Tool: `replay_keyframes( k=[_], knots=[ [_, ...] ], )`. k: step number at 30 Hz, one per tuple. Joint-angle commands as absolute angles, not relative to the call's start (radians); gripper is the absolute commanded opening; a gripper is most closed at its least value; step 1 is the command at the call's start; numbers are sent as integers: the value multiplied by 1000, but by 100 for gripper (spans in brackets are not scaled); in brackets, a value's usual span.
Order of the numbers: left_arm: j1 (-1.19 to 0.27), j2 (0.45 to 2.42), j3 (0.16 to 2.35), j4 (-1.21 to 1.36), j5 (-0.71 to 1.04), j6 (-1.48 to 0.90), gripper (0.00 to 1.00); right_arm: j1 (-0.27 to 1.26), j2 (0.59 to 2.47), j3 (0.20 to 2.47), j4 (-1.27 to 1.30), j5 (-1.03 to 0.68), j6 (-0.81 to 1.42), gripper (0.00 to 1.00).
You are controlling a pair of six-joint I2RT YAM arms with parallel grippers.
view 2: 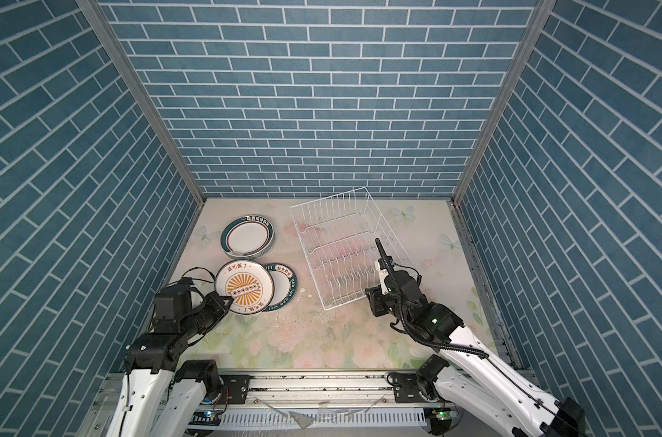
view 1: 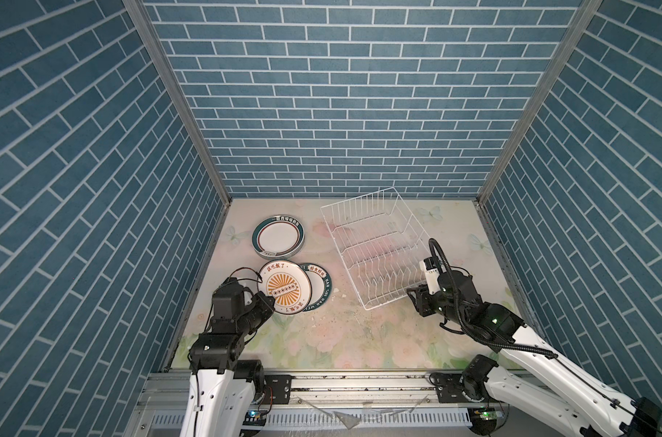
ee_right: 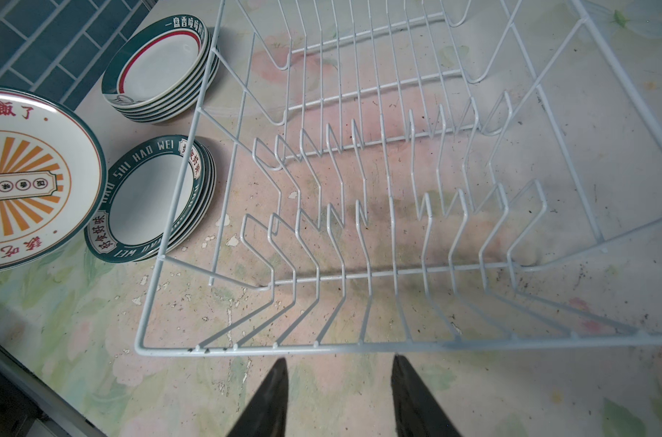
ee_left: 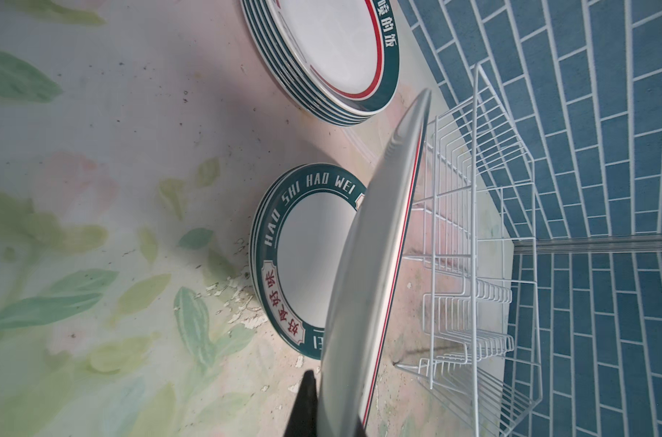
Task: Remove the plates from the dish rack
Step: 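Lower the sunburst plate onto the green-rimmed stack with left while right withdraws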
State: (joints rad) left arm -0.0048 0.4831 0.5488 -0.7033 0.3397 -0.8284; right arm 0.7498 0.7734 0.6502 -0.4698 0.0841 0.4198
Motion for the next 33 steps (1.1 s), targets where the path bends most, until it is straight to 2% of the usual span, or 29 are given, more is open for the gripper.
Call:
replay_keyframes(
  k=[1,8,18,27,33],
  knots=[
    [-1,501,504,-544,401,-869,0,750,766,686,-512,75,404,46],
    [-2,562,379,-276,475,-956,0,750,746,663,-504,46,390,46],
    [-2,632,337,-138,501,-975,0,750,803,683,-492,-16,373,46],
    [-2,786,308,18,554,-992,0,750,813,703,-494,-23,358,46],
    [0,820,302,36,556,-984,0,749,824,695,-484,-29,361,47]
  ],
)
